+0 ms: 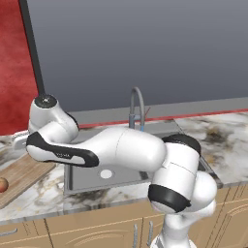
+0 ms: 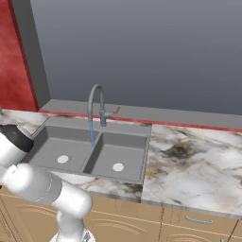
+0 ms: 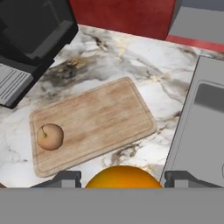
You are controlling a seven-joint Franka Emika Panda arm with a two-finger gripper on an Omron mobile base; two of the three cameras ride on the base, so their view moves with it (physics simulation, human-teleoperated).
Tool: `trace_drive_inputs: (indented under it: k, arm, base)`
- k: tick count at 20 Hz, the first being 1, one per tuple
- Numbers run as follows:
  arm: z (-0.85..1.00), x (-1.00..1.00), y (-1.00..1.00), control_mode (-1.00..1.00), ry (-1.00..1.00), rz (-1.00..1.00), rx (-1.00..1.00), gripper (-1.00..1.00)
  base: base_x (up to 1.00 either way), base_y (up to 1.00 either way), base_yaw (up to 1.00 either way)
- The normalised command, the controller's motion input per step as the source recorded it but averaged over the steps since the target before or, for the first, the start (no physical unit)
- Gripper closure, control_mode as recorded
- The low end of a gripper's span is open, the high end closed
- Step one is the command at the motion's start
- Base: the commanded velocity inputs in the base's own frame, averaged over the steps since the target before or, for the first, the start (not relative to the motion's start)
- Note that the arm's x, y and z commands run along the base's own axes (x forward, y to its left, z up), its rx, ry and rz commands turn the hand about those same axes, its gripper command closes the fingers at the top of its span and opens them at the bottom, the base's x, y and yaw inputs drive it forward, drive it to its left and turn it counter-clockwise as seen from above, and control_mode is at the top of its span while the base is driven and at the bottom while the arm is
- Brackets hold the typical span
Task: Pick the peach, orange from the sink and place them on the cutting board to airdry. Then turn off the sink faucet.
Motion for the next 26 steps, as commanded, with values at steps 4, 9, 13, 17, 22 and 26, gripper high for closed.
trace_drive_inputs:
  k: [4,9,13,17,22,26]
  arm:
    - [-0.21,0.08,0.03,-1.00,0.00,0.00,0.00,1.00]
    - [-0.24,0.08,0.00,-1.00,0.00,0.00,0.00,1.00]
    - [-0.28,0.06,0.05,-1.00,0.00,0.00,0.00,1.00]
    - [-0.26,0.08,0.05,-1.00,0.00,0.00,0.00,1.00]
    - [-0.07,0.12,0.00,-1.00,0.00,0.00,0.00,1.00]
    - [0.00,0.14,-0.03,-1.00,0.03,0.00,0.03,1.00]
  base:
    - [0.00,0.00,0.00]
    - [0.00,0.00,0.00]
    - [0.00,0.00,0.00]
    - [0.00,0.00,0.00]
    - [0.00,0.00,0.00]
    - [0.00,0.00,0.00]
